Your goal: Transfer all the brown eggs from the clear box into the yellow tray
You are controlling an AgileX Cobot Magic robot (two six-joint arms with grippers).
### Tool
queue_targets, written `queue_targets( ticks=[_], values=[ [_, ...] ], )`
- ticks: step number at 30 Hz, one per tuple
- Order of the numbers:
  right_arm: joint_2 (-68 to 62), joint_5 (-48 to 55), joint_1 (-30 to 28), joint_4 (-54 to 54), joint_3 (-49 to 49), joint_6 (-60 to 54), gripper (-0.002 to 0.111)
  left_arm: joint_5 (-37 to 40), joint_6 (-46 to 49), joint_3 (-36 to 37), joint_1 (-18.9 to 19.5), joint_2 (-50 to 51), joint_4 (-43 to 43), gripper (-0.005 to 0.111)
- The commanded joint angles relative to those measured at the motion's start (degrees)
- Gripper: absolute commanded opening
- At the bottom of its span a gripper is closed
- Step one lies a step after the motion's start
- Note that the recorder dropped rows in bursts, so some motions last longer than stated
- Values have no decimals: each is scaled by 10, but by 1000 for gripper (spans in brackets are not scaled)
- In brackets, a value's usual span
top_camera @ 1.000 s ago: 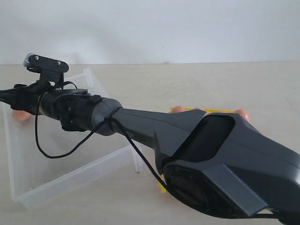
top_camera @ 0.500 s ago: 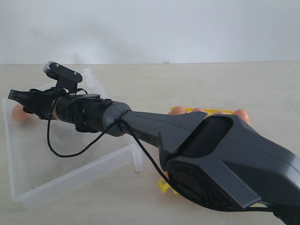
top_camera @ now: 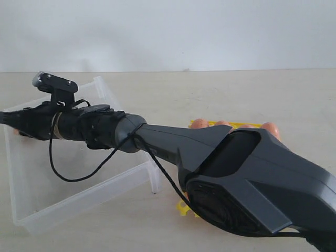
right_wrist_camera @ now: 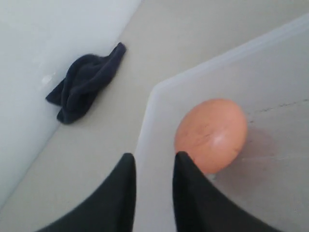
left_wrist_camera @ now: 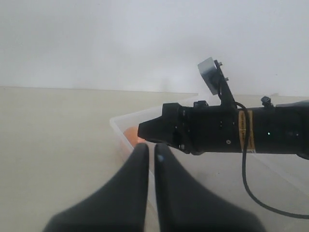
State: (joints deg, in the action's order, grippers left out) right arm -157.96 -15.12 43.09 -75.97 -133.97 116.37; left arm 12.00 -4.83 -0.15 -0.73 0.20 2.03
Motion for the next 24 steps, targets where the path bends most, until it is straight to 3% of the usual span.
queue_targets(
  ticks=[1, 8, 15, 18, 24],
  values=[
    [1, -60, -2, -99, -3, 2, 0, -2, -1, 1, 1, -2, 1, 4],
    [10, -115, -3, -240, -3, 40, 0, -1, -1, 1, 1, -2, 1, 4],
    [34, -119, -8, -240, 2, 31, 0, -1, -1, 1, 1, -2, 1, 4],
    [34, -111, -13, -240, 2, -28, 0, -1, -1, 1, 1, -2, 1, 4],
    [48, -187, -13, -240, 2, -224, 0, -1, -1, 1, 1, -2, 1, 4]
  ],
)
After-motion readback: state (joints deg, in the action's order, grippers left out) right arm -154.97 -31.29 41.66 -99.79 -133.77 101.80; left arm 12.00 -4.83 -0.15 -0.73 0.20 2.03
